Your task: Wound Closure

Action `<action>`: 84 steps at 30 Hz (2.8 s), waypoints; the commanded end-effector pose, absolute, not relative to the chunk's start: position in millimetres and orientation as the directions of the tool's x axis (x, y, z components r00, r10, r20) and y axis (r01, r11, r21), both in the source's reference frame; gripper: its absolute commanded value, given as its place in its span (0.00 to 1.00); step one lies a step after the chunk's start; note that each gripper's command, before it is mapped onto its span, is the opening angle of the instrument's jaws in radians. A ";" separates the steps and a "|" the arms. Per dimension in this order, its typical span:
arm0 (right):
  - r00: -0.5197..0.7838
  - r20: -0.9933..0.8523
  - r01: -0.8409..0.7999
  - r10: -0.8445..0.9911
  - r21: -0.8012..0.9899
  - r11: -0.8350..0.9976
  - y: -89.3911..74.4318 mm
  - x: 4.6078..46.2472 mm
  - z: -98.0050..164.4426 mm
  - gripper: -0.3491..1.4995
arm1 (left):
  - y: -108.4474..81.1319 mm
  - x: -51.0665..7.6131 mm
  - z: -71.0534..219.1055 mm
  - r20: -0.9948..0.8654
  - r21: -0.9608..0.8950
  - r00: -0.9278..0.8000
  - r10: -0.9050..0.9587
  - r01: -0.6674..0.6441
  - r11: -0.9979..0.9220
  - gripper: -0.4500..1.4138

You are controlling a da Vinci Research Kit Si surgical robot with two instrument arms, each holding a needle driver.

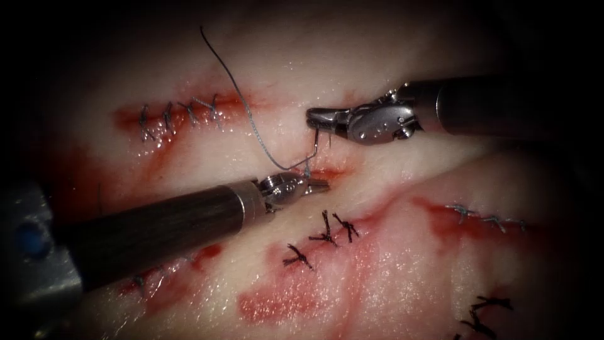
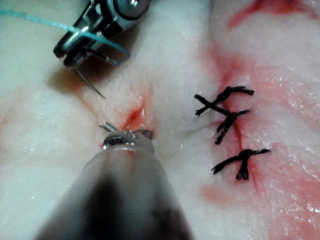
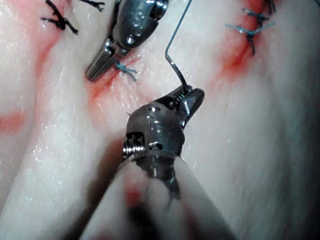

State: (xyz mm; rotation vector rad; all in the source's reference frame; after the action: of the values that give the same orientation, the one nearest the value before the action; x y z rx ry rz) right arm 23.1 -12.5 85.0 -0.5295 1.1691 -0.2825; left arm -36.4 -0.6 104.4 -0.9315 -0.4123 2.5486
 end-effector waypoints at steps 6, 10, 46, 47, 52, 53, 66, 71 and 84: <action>0.387 -0.757 -0.045 -0.527 -0.586 0.809 -13.3 24.1 87.7 0.00 | 0.2 -36.9 103.7 -0.544 -0.414 -0.696 0.469 -0.265 -0.871 0.15; 0.390 -0.768 -0.057 -0.507 -0.570 0.820 -13.3 23.2 88.3 0.00 | 0.3 -36.9 103.2 -0.542 -0.419 -0.695 0.473 -0.264 -0.869 0.15; 0.373 -0.810 -0.132 -0.453 -0.530 0.838 -12.8 23.8 85.0 0.00 | 0.2 -37.1 103.0 -0.542 -0.420 -0.694 0.473 -0.264 -0.868 0.14; 0.375 -0.808 -0.130 -0.455 -0.531 0.837 -12.9 23.9 85.2 0.00 | 0.2 -37.1 103.0 -0.542 -0.420 -0.694 0.473 -0.264 -0.868 0.14; 0.383 -0.801 -0.121 -0.459 -0.537 0.835 -13.4 24.3 85.7 0.00 | 0.2 -37.1 103.0 -0.542 -0.421 -0.694 0.474 -0.264 -0.868 0.14; 0.385 -0.800 -0.119 -0.460 -0.538 0.835 -13.6 24.4 85.8 0.00 | 0.2 -37.1 103.0 -0.542 -0.421 -0.694 0.474 -0.264 -0.868 0.14; 0.422 -0.770 -0.040 -0.478 -0.543 0.839 -15.1 24.3 87.8 0.00 | 0.4 -37.0 102.4 -0.541 -0.427 -0.693 0.477 -0.262 -0.865 0.15; 0.427 -0.737 -0.006 -0.523 -0.581 0.814 -15.9 24.0 88.7 0.00 | 0.5 -37.0 102.1 -0.540 -0.430 -0.693 0.478 -0.261 -0.864 0.15; 0.436 -0.752 -0.013 -0.494 -0.554 0.832 -17.2 22.4 90.5 0.00 | 1.1 -37.1 102.6 -0.560 -0.417 -0.674 0.481 -0.272 -0.867 0.15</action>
State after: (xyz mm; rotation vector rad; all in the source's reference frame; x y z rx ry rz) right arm 21.7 -17.6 89.8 -0.5243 1.0916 -0.3077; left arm -36.5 0.6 102.1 -0.9554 -0.4215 2.5113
